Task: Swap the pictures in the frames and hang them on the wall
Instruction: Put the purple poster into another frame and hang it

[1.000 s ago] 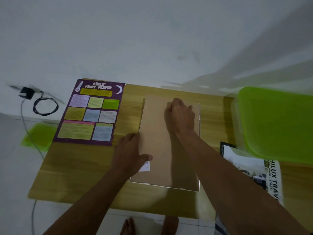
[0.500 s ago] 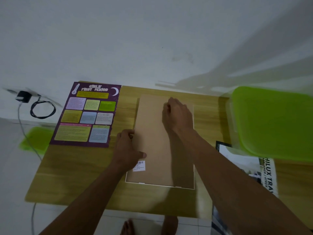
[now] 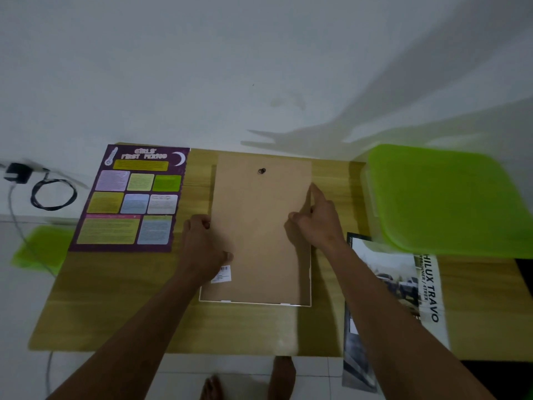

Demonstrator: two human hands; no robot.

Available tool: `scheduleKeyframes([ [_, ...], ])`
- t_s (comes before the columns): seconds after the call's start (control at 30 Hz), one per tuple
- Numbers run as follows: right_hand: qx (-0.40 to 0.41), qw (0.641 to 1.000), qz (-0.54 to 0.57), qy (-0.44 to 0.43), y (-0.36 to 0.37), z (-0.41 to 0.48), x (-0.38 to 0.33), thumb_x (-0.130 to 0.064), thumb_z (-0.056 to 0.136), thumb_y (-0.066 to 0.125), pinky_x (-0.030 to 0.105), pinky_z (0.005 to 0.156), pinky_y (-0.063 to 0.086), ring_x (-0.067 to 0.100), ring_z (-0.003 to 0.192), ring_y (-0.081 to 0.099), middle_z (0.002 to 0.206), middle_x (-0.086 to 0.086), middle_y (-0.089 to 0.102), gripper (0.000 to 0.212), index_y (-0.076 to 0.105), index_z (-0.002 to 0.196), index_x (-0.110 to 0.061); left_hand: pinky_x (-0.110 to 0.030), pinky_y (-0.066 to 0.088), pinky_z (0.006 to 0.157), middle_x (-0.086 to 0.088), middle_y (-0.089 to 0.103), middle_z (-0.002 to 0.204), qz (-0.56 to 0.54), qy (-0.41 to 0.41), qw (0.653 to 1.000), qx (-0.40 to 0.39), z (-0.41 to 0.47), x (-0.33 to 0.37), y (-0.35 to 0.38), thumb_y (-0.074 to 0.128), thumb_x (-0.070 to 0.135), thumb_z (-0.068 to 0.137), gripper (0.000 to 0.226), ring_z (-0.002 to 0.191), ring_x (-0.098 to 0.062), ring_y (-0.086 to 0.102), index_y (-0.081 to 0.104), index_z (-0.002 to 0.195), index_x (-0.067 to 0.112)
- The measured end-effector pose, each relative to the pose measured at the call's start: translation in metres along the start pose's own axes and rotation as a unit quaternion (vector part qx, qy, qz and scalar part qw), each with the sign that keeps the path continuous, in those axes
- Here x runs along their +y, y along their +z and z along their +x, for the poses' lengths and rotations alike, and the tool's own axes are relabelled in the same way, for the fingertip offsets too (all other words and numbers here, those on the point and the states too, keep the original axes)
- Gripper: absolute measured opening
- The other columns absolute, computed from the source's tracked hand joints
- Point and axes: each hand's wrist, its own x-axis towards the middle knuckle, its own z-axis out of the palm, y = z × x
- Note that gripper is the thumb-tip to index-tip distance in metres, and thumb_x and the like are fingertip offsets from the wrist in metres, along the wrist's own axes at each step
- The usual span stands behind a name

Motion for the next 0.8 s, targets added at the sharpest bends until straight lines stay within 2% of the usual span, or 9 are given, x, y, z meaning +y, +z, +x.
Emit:
scheduleKeyframes([
  [0.03, -0.008, 1.0, 0.011, 0.002, 0.001, 0.0, 0.003, -0.041, 0.074, 0.069, 0.044, 0.102, 0.05, 0.024, 0.119, 0.059, 0.137, 0.005, 0.055, 0.093, 0.017, 0.151, -0.046, -0.044, 0.05, 0.089, -0.005, 0.05, 0.119, 0.003, -0.001, 1.0, -0.002, 0.001, 0.001, -0.001, 0.091, 0.011, 0.05, 0.086, 0.107, -0.025, 0.051, 0.044, 0.121, 0.012],
  [0.1, -0.016, 1.0, 0.012, -0.004, -0.002, -0.006, 0.002, -0.03, 0.084, 0.068, 0.042, 0.102, 0.049, 0.023, 0.117, 0.059, 0.132, 0.005, 0.059, 0.092, 0.01, 0.155, -0.043, -0.045, 0.051, 0.086, -0.005, 0.053, 0.116, 0.007, -0.007, 1.0, -0.013, 0.002, 0.003, -0.003, 0.091, 0.012, 0.049, 0.085, 0.104, -0.026, 0.053, 0.044, 0.12, 0.012],
  [0.23, -0.008, 0.999, 0.044, -0.025, -0.009, -0.011, 0.006, -0.015, 0.091, 0.066, 0.032, 0.093, 0.049, 0.02, 0.105, 0.062, 0.105, 0.004, 0.068, 0.079, 0.021, 0.155, -0.03, -0.044, 0.056, 0.077, -0.007, 0.058, 0.111, -0.029, -0.014, 0.999, -0.037, 0.008, 0.007, -0.009, 0.082, 0.011, 0.066, 0.068, 0.093, -0.025, 0.06, 0.042, 0.121, 0.014],
  [0.3, -0.011, 0.998, 0.058, -0.026, -0.008, -0.013, 0.007, -0.012, 0.093, 0.063, 0.028, 0.085, 0.045, 0.018, 0.097, 0.061, 0.092, 0.003, 0.064, 0.073, 0.024, 0.153, -0.025, -0.042, 0.057, 0.074, -0.008, 0.062, 0.106, -0.04, -0.008, 0.997, -0.06, 0.011, 0.009, -0.012, 0.076, 0.013, 0.075, 0.061, 0.087, -0.023, 0.063, 0.038, 0.122, 0.018],
  [0.43, 0.006, 0.996, 0.083, -0.046, -0.006, -0.016, 0.004, -0.016, 0.095, 0.064, 0.028, 0.088, 0.047, 0.015, 0.095, 0.056, 0.096, -0.001, 0.052, 0.069, 0.028, 0.152, -0.027, -0.042, 0.057, 0.075, -0.003, 0.061, 0.097, -0.032, 0.016, 0.997, -0.071, 0.012, 0.015, -0.019, 0.074, 0.013, 0.078, 0.072, 0.084, -0.023, 0.063, 0.032, 0.136, 0.023],
  [0.53, 0.008, 0.991, 0.126, -0.045, -0.014, -0.02, 0.003, -0.015, 0.092, 0.068, 0.019, 0.074, 0.045, 0.007, 0.08, 0.056, 0.086, -0.004, 0.053, 0.058, 0.04, 0.143, -0.024, -0.027, 0.051, 0.06, 0.003, 0.054, 0.093, -0.026, 0.033, 0.995, -0.085, 0.009, 0.024, -0.03, 0.075, 0.013, 0.078, 0.092, 0.079, -0.013, 0.058, 0.02, 0.15, 0.031],
  [0.6, 0.022, 0.988, 0.148, -0.045, -0.024, -0.024, 0.003, -0.016, 0.09, 0.07, 0.023, 0.073, 0.046, 0.008, 0.079, 0.057, 0.088, -0.005, 0.055, 0.054, 0.046, 0.138, -0.02, -0.026, 0.051, 0.06, -0.003, 0.057, 0.101, -0.037, 0.04, 0.993, -0.107, 0.006, 0.033, -0.037, 0.077, 0.013, 0.076, 0.1, 0.083, -0.014, 0.06, 0.016, 0.152, 0.034],
  [0.7, 0.034, 0.98, 0.188, -0.047, -0.049, -0.031, 0.0, -0.019, 0.089, 0.072, 0.024, 0.071, 0.047, 0.014, 0.087, 0.061, 0.096, -0.004, 0.058, 0.058, 0.046, 0.141, -0.022, -0.03, 0.053, 0.067, -0.005, 0.059, 0.104, -0.061, 0.051, 0.988, -0.134, 0.001, 0.057, -0.044, 0.081, 0.011, 0.073, 0.103, 0.087, -0.017, 0.061, 0.019, 0.152, 0.034],
  [0.8, 0.008, 0.974, 0.222, -0.046, -0.087, -0.043, -0.001, -0.012, 0.088, 0.073, 0.027, 0.086, 0.05, 0.014, 0.106, 0.061, 0.116, -0.002, 0.062, 0.076, 0.035, 0.151, -0.027, -0.033, 0.056, 0.067, -0.005, 0.063, 0.099, -0.09, 0.067, 0.983, -0.146, -0.006, 0.092, -0.042, 0.083, 0.01, 0.07, 0.101, 0.086, -0.02, 0.065, 0.027, 0.149, 0.038],
])
